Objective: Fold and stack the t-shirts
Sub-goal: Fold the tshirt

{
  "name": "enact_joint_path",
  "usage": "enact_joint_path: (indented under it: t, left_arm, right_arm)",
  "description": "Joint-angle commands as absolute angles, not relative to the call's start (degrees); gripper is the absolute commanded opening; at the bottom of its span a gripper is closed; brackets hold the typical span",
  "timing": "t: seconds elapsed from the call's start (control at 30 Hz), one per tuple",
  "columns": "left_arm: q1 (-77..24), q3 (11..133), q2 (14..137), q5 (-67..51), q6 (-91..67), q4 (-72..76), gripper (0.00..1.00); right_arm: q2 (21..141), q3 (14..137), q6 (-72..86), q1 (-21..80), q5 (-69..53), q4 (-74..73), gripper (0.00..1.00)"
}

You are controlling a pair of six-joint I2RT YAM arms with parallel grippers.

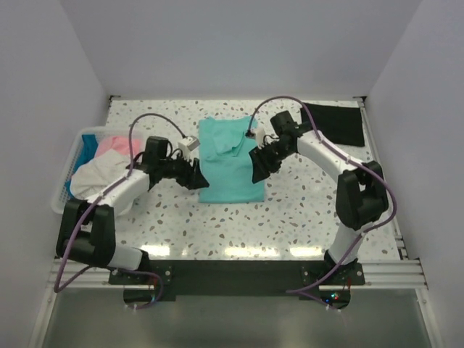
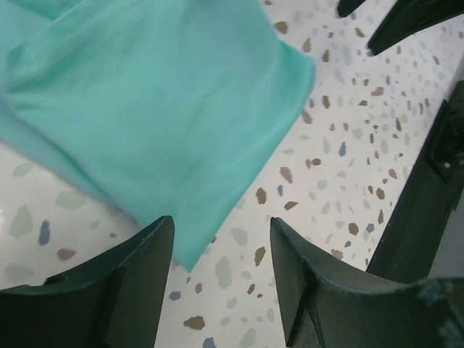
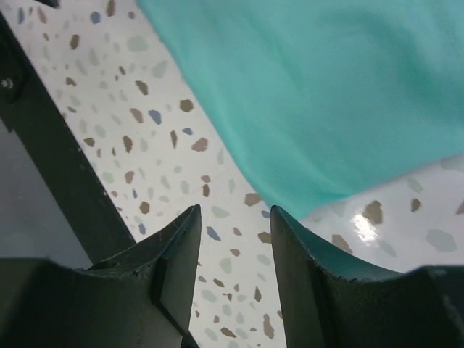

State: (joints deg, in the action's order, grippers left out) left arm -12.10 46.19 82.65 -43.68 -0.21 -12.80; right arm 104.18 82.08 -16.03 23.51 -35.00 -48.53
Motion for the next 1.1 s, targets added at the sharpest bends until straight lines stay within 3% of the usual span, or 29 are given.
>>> enact_joint_path:
  t: [0.0,0.13,0.3,0.57,0.67,0.8,0.9,1.07]
  left_arm:
    - [-17.13,44.65,83.83,-48.24,1.78,-8.44,0.57]
    - [-20.13,43.51,89.90,-47.99,-7.80,-0.80,0.53]
    - [-17.06,44.12,99.30,-48.34,-12.39,5.35,0.49]
    - [-11.43,41.66,104.85,-51.85,-12.48,2.74,0.49]
    - [-11.34,42.62,100.75,-54.92,-8.28,-2.52,0.55]
    - [-11.34,47.71,91.60,-58.53,6.78,-13.77,0.62]
    - [-11.34,50.71,84.39,-54.42,21.41,-22.84,0.62]
    - [-11.69,42.04,69.91,-42.30,49.49,-19.10,0.64]
  right_arm:
    - [104.14,78.94,-12.31,26.10,-40.95,-46.24,0.47]
    - [110.02,75.59,-8.88,26.54,-41.92,-40.45,0.41]
    - [115.83,74.80,-8.43,26.02,-40.87,-37.01,0.39]
    - [117.16,71.02,-10.81,24.70,-42.45,-39.10,0.38]
    - [112.95,71.71,-13.09,23.38,-44.20,-43.84,0.39]
    - [103.13,77.07,-21.32,22.15,-43.17,-51.93,0.43]
    - [97.93,78.93,-28.02,22.15,-39.30,-53.53,0.47]
    - [85.80,67.61,-40.40,24.86,-26.74,-41.25,0.56]
